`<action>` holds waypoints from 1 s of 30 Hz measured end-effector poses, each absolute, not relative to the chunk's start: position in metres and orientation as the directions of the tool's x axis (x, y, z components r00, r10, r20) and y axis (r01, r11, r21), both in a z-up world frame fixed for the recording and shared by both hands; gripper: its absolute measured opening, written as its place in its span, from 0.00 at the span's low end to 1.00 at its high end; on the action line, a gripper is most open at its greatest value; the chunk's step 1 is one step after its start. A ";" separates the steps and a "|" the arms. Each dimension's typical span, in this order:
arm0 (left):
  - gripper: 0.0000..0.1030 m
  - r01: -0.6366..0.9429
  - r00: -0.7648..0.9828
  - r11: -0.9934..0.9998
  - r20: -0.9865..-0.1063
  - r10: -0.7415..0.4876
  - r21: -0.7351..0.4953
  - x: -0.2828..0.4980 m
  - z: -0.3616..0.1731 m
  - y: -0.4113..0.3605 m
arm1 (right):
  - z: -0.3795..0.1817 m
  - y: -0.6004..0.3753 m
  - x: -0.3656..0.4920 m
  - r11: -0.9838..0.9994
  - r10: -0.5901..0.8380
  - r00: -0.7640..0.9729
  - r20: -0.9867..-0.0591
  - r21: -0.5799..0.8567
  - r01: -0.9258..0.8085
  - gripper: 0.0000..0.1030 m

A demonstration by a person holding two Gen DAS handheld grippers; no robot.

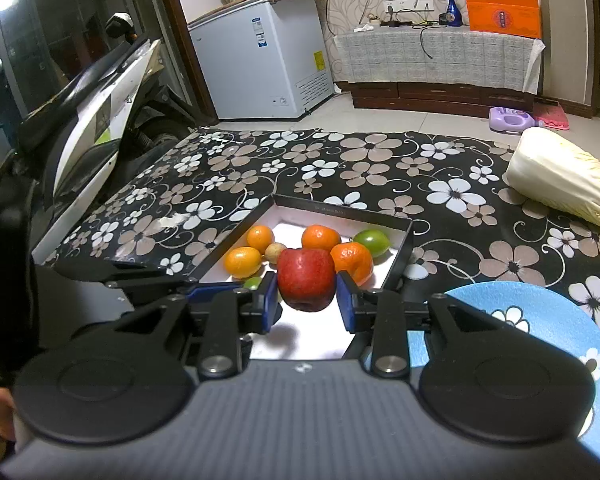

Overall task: Organize fruits
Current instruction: 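Lift the apple and lime and carry both over the blue plate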

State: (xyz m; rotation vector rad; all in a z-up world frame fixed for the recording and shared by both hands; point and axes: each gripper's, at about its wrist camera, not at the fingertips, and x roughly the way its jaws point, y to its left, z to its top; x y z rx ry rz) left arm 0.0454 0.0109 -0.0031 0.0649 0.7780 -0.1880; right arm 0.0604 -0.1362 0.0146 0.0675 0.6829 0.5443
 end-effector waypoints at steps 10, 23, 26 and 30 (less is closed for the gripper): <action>0.31 0.204 0.700 0.979 -0.696 -0.159 -0.019 0.044 0.001 0.002 | 0.016 -0.141 0.058 0.862 0.495 0.648 -0.579 0.234 -0.449 0.34; 0.31 0.279 0.692 0.959 -0.683 -0.233 -0.044 0.037 0.004 -0.034 | 0.019 -0.172 0.054 0.886 0.460 0.682 -0.569 0.240 -0.397 0.34; 0.31 0.301 0.685 0.953 -0.685 -0.249 -0.046 0.036 0.002 -0.048 | 0.019 -0.182 0.052 0.893 0.447 0.689 -0.570 0.241 -0.380 0.34; 0.31 0.328 0.674 0.943 -0.687 -0.272 -0.052 0.033 0.001 -0.065 | 0.015 -0.195 0.050 0.905 0.424 0.692 -0.585 0.231 -0.358 0.34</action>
